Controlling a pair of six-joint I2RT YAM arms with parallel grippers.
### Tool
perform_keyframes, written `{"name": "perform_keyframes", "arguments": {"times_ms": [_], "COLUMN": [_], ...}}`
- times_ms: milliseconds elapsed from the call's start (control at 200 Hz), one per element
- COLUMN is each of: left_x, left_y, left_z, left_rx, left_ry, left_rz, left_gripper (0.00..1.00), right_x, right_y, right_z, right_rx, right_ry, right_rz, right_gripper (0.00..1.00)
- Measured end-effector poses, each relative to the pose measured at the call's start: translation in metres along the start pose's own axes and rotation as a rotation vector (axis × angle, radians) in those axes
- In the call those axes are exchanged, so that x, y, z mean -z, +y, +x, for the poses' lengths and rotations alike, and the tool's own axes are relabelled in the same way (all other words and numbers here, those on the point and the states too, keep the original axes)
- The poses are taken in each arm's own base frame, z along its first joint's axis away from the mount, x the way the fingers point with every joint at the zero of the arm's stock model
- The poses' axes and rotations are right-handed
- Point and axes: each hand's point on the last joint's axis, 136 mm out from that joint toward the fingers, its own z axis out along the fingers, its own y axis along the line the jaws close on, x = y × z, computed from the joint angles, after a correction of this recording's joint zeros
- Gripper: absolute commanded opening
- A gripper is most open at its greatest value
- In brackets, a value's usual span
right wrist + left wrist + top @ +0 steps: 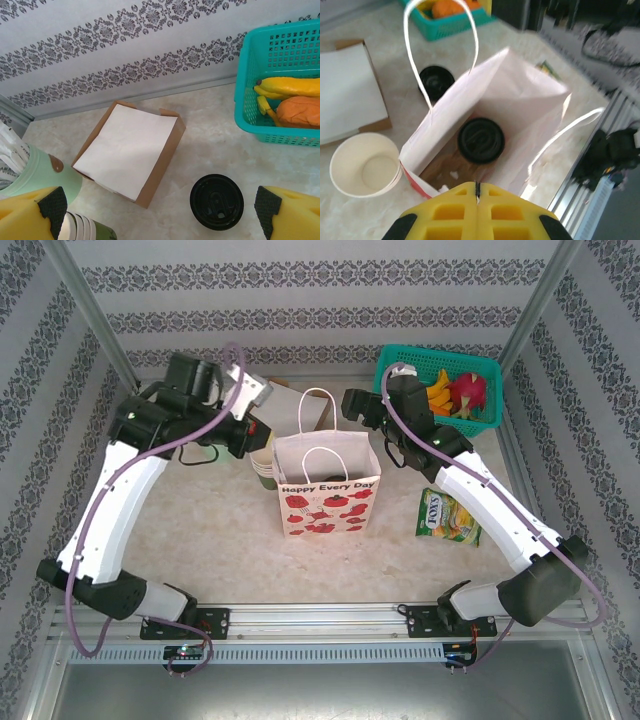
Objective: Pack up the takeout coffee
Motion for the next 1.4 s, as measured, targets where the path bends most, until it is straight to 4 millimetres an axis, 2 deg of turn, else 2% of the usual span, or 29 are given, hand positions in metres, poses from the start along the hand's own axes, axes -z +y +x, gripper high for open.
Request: {"name": "perform_keyframes", "arguments": {"times_ms": [40,85,145,175,195,310,385,480,605,689,1049,1194,1339,1404], "left_x": [-0.008,-0.018,-0.032,-0.039,-0.044,-0.066,-0.07,-0.066,-0.057,-0.054,-0.067,-0.077,-0.08,-0.079], "left_y": [0.002,0.005,0.01,0.012,0.014,0.021,0.026,0.036,0.046,0.047,0.038,0.043,0.05,0.056], "left_z": [0.004,0.008,0.011,0.013,0.014,0.016,0.018,0.018,0.023,0.03,0.045,0.051,0.061,0.066], "left_rx": [-0.013,-0.021,-0.026,-0.024,-0.025,0.003,0.023,0.034,0.083,0.116,0.213,0.239,0.285,0.309], "left_ry": [0.039,0.076,0.119,0.138,0.15,0.198,0.214,0.215,0.226,0.248,0.302,0.334,0.36,0.366], "left_rz": [-0.015,-0.028,-0.043,-0.045,-0.047,-0.05,-0.074,-0.137,-0.212,-0.22,-0.155,-0.16,-0.181,-0.195], "left_gripper": [0.07,0.22,0.26,0.35,0.45,0.68,0.77,0.79,0.76,0.72,0.51,0.33,0.08,0.0], "right_x": [0.0,0.0,0.0,0.0,0.0,0.004,0.008,0.011,0.012,0.012,0.012,0.011,0.009,0.006], "right_y": [0.0,0.0,-0.001,-0.002,-0.003,-0.009,-0.012,-0.013,-0.013,-0.013,-0.013,-0.014,-0.018,-0.019], "right_z": [0.001,0.003,0.006,0.008,0.009,0.018,0.022,0.021,0.021,0.021,0.022,0.022,0.021,0.022], "right_rx": [0.001,0.002,0.004,0.006,0.007,0.013,0.016,0.015,0.015,0.014,0.016,0.016,0.016,0.021], "right_ry": [0.007,0.014,0.026,0.031,0.036,0.062,0.073,0.071,0.069,0.068,0.073,0.074,0.073,0.078], "right_rz": [-0.003,-0.004,-0.001,0.002,0.005,0.021,0.027,0.026,0.025,0.025,0.028,0.03,0.04,0.044], "right_gripper": [0.98,0.98,0.98,0.98,0.98,0.98,0.98,0.98,0.98,0.98,0.98,0.98,0.98,0.98]}}
